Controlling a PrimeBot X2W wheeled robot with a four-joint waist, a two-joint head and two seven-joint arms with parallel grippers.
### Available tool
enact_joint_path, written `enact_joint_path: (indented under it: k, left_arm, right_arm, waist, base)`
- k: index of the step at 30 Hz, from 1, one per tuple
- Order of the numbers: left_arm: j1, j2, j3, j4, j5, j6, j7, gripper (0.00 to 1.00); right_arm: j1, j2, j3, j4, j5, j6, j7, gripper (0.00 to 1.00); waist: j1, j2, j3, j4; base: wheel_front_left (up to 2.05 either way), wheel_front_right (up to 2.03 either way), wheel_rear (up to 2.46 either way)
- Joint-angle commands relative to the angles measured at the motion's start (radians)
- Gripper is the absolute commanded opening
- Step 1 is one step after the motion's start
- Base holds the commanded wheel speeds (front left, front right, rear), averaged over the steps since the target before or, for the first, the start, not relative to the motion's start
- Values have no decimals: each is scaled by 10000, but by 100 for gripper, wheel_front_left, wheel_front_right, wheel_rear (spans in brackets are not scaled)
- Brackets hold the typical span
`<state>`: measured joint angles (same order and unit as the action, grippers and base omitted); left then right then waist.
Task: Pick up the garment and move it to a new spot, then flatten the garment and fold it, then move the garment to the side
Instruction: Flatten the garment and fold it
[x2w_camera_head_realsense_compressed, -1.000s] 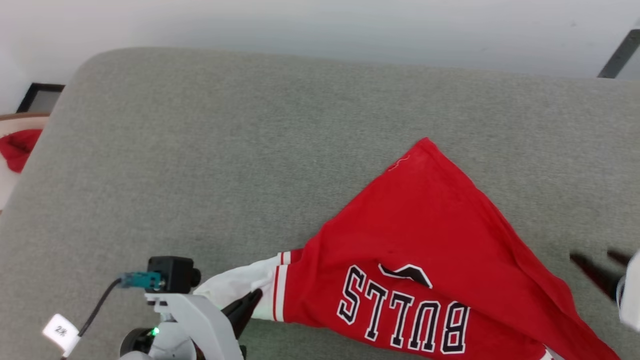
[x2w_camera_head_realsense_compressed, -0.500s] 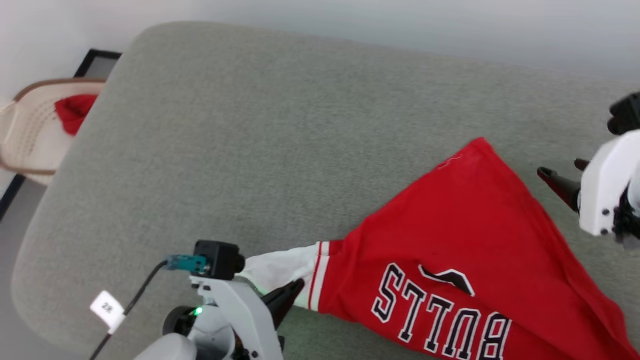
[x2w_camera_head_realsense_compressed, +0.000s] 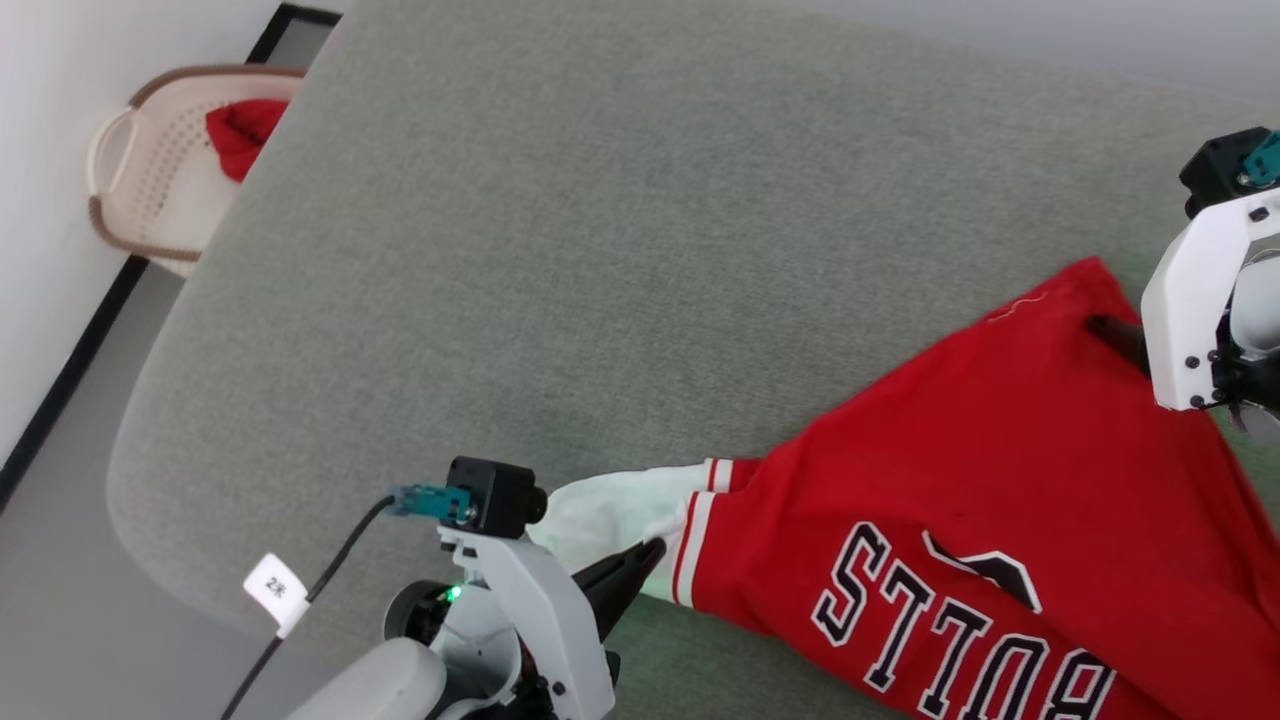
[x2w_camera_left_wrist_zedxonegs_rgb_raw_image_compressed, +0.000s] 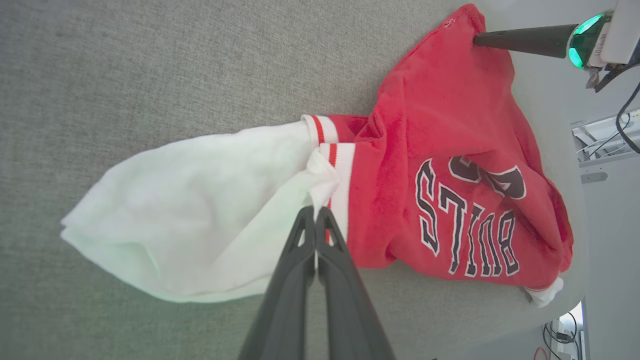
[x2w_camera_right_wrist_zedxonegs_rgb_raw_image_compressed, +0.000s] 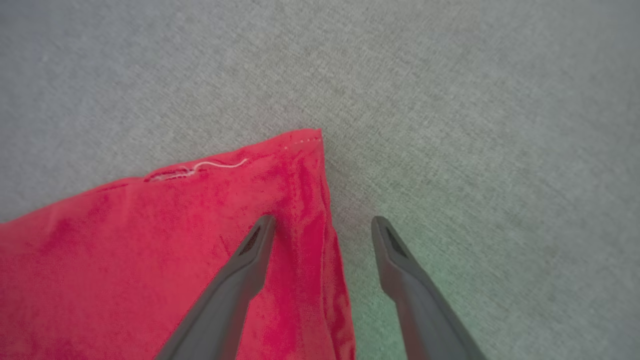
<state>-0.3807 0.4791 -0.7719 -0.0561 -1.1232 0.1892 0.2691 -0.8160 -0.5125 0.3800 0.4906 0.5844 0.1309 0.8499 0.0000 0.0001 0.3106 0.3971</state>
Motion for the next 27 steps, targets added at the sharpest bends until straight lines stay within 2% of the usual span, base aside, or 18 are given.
enact_joint_path:
  k: [1, 6, 7, 8, 9, 14, 19, 27]
  left_arm:
    - [-138, -88, -22, 107, 63, -117, -43, 0]
    - [-252, -238, -53, 352, 11, -257, -108, 0]
    - [-261, -258, -55, 389, -1, -286, -121, 0]
    - [-267, -274, -57, 430, -12, -315, -126, 0]
    - [-268, -284, -52, 463, -19, -312, -133, 0]
    - [-238, -248, 5, 589, -79, -351, -154, 0]
    - [-357, -7, 63, 645, -127, -320, 104, 0]
    - [-1096, 993, 336, 143, 22, -1, 1003, 0]
  right_arm:
    - [-216, -57, 346, 259, 160, -3, -48, 100]
    - [-370, -72, 1211, 991, 624, -3, 8, 100]
    - [-397, -89, 1337, 1144, 702, 0, 87, 68]
    - [-431, -115, 1445, 1295, 743, 0, 125, 24]
    - [-482, -123, 1529, 1399, 789, -2, 110, 0]
    - [-734, -110, 1686, 1773, 1032, 0, 244, 0]
    - [-1155, -42, 1724, 1985, 1216, -5, -69, 0]
    - [-1783, 240, 1783, 1826, 1549, -5, -1088, 0]
  waist:
    - [0, -1, 294, 310]
    - [0, -1, 376, 412]
    - [0, -1, 385, 420]
    - [0, -1, 390, 426]
    - [0, -1, 395, 427]
    - [0, -1, 356, 342]
    - [0, -1, 150, 67]
    - [0, -1, -576, -568]
  base:
    - [0, 0, 0]
    - [0, 0, 0]
    - [0, 0, 0]
    - [0, 0, 0]
    - [0, 0, 0]
    - [0, 0, 0]
    - [0, 0, 0]
    - [0, 0, 0]
